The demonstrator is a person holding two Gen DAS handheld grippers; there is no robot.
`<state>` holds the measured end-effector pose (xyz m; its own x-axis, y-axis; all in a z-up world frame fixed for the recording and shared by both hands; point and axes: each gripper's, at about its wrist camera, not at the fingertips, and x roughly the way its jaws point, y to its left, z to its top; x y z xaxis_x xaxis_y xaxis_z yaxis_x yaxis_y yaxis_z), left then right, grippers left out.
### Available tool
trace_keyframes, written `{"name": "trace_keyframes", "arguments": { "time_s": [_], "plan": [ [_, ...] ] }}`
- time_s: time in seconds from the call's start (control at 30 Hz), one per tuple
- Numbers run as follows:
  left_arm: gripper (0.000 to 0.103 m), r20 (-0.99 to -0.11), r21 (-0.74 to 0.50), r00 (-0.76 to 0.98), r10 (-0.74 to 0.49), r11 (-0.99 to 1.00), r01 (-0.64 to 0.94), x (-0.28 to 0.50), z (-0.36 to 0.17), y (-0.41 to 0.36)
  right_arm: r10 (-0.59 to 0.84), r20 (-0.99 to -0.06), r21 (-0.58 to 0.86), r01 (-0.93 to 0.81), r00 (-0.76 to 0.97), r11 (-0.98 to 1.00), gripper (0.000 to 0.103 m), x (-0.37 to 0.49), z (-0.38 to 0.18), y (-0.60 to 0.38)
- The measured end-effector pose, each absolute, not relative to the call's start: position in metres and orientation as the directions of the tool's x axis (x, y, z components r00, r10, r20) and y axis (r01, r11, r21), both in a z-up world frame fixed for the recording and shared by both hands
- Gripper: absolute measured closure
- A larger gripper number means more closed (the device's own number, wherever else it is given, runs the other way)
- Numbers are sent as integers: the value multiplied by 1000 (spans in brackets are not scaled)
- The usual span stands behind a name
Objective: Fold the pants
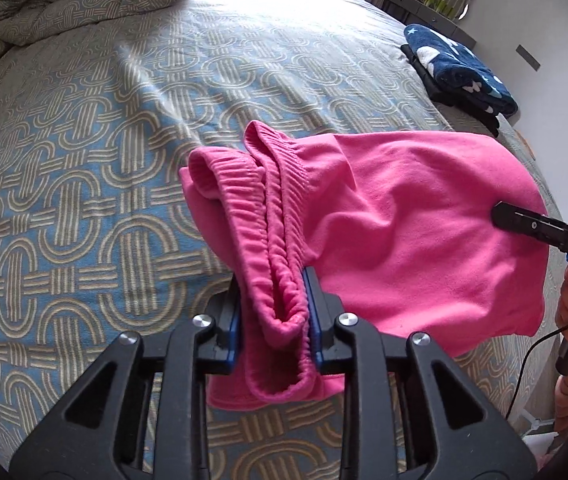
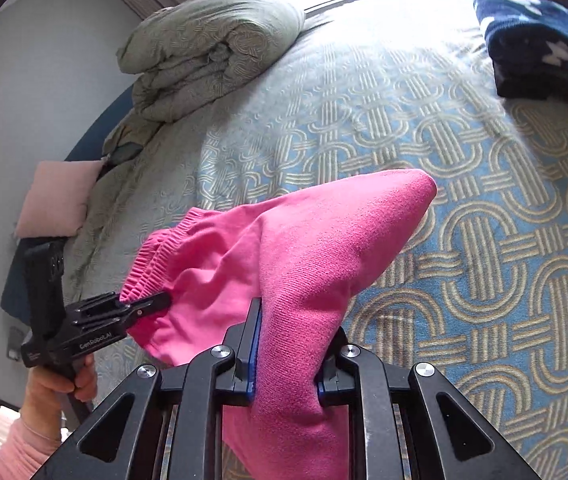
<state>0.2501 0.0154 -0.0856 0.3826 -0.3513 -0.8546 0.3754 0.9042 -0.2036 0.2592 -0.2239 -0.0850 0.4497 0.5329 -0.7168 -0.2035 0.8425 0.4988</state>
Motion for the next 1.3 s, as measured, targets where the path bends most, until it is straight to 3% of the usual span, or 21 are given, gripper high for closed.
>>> {"name": "trace_keyframes", "arguments": {
  "time_s": [0.37, 0.73, 0.9, 1.1, 1.13, 1.2, 1.3],
  "plan": [
    [75, -805, -204, 353, -477, 781, 590, 242, -36, -114, 444, -651, 506, -84, 615, 858, 84, 201, -41, -351],
    [75, -784, -89, 251, -568, 503, 860, 221, -4, -357, 123, -622, 481, 253, 774, 839, 84, 108, -26, -535],
    [75, -775, -35, 221, -593, 388, 921, 213, -8, -449, -26, -621, 446, 380, 784, 810, 83, 82, -28, -603],
    [74, -762, 54, 257, -595, 336, 940, 215, -15, -540, -103, -634, 476, 491, 767, 729, 83, 75, -49, -677],
    [73, -757, 71, 274, -593, 342, 937, 217, -19, -551, -113, -639, 474, 505, 761, 721, 82, 74, -54, -689],
    [60, -782, 105, 310, -540, 377, 920, 228, -39, -567, -132, -659, 446, 525, 741, 725, 79, 83, -64, -704],
    [49, -852, 152, 333, -404, 418, 896, 246, -82, -575, -201, -792, 305, 659, 576, 688, 72, 102, -98, -715]
  ]
}}
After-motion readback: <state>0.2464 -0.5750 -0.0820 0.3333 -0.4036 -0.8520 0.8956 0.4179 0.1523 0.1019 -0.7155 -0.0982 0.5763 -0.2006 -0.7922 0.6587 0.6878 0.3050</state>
